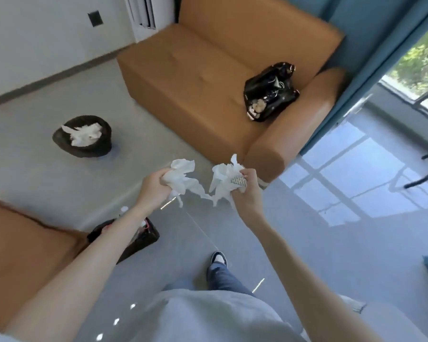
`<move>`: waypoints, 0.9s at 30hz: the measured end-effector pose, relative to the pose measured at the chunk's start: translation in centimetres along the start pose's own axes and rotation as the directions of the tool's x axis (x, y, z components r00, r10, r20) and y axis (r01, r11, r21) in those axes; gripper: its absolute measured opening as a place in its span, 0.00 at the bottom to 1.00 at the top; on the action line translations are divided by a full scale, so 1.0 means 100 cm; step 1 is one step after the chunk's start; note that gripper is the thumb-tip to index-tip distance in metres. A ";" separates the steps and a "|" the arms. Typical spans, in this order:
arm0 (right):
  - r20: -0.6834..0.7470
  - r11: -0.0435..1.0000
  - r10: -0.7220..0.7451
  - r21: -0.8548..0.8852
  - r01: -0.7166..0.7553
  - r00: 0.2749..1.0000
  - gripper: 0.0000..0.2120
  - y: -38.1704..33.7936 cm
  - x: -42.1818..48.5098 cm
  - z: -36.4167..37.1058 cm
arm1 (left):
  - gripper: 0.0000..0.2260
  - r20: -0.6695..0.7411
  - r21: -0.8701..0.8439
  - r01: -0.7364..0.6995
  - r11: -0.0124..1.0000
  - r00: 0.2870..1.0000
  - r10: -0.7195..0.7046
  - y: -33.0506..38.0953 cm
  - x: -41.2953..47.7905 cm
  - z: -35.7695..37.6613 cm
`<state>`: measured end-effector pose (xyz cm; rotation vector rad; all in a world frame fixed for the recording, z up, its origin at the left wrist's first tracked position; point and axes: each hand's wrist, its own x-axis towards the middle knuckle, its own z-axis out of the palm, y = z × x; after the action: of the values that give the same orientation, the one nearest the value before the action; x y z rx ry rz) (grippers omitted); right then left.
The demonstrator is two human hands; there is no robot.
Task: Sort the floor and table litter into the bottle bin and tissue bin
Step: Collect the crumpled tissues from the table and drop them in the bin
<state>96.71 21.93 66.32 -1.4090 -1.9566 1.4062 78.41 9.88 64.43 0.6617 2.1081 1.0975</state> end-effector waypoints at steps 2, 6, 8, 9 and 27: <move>0.096 0.999 -0.039 -0.027 0.042 0.995 0.09 -0.019 0.037 0.005 | 0.21 -0.077 -0.035 0.054 0.998 0.995 -0.056 0.007 0.024 -0.009; 0.255 0.994 -0.070 -0.068 0.090 0.965 0.08 -0.055 0.105 0.028 | 0.19 -0.220 -0.057 0.125 0.991 0.966 -0.134 0.014 0.069 -0.032; 0.316 0.990 -0.082 -0.084 0.114 0.945 0.08 -0.072 0.137 0.047 | 0.18 -0.270 -0.076 0.148 0.986 0.949 -0.163 0.013 0.091 -0.048; 0.340 0.987 -0.087 -0.099 0.128 0.936 0.08 -0.080 0.152 0.058 | 0.16 -0.291 -0.086 0.159 0.984 0.940 -0.177 0.012 0.102 -0.056; 0.615 0.928 -0.161 -0.171 0.330 0.772 0.08 -0.277 0.380 0.347 | 0.13 -0.454 -0.312 0.358 0.880 0.757 -0.470 -0.040 0.332 -0.308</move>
<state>40.16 36.44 65.01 -0.7858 -2.7019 1.6280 33.22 14.88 63.64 -0.2509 2.3697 1.3029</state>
